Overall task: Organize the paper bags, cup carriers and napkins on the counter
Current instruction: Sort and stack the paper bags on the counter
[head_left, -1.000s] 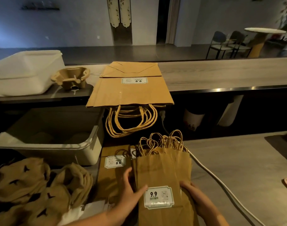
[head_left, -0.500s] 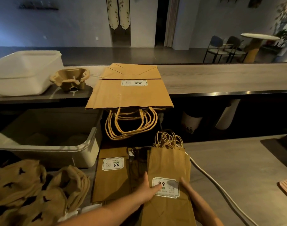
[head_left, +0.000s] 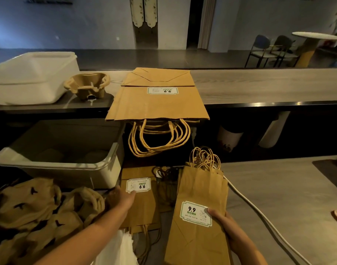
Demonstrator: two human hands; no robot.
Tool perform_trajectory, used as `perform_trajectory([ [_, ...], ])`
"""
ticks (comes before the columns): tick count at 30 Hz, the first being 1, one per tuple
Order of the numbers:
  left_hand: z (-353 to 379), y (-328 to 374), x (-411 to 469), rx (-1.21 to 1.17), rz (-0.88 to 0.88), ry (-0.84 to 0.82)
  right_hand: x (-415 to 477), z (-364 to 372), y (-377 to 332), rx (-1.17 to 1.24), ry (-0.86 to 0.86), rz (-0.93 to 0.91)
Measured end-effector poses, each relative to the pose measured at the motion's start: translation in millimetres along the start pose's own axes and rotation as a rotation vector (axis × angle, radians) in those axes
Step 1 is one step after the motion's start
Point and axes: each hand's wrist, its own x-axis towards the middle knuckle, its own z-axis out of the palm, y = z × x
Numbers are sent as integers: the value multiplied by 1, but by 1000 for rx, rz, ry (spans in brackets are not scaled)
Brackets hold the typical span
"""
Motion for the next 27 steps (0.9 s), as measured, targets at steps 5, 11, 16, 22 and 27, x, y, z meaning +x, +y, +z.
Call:
perform_trajectory([
  [5, -4, 18, 1, -33, -10, -144, 0, -1, 0, 21, -17, -6],
  [11, 5, 35, -11, -87, 69, -223, 0, 1, -2, 17, -23, 0],
  [16, 5, 30, -11, -254, 68, -296, 0, -1, -1, 1, -25, 2],
  [22, 6, 23, -21, -243, 166, -394, 0, -2, -1, -7, -45, 1],
  [27, 0, 16, -24, -265, 168, -484, -2, 0, -2, 20, -59, 4],
])
